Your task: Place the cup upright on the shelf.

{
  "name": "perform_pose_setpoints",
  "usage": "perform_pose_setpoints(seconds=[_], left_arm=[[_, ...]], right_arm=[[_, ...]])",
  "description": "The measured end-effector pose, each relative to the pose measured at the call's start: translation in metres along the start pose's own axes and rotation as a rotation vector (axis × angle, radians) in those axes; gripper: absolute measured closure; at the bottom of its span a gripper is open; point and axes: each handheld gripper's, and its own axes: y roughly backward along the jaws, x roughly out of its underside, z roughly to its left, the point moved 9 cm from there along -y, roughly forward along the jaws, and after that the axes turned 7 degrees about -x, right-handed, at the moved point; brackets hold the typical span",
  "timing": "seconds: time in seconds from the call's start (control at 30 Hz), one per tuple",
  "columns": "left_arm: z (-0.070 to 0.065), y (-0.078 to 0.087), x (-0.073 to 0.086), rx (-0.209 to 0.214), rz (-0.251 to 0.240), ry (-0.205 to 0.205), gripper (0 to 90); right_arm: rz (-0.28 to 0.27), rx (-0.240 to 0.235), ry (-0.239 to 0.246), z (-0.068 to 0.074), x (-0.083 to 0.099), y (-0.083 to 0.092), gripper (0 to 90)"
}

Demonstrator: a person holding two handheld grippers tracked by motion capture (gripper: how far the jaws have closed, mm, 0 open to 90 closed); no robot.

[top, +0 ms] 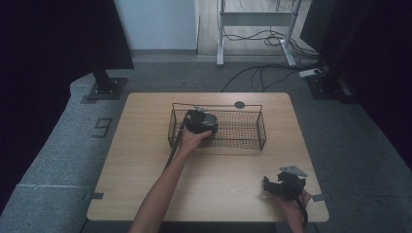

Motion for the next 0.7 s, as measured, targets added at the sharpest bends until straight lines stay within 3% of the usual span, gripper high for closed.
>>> perform_pose_setpoints(seconds=[0.23,0.7], left_arm=[[0.0009,-0.0021,0.0018,-0.019,0.012,-0.014,18.8],[-0.0018,-0.0056,0.0081,-0.014,0.05,-0.032,15.6]], right_arm=[[0.0,0.0,0.0,0.0,0.0,0.0,3.1],[-0.002,0.0,0.0,0.0,-0.0001,-0.0002,3.1]])
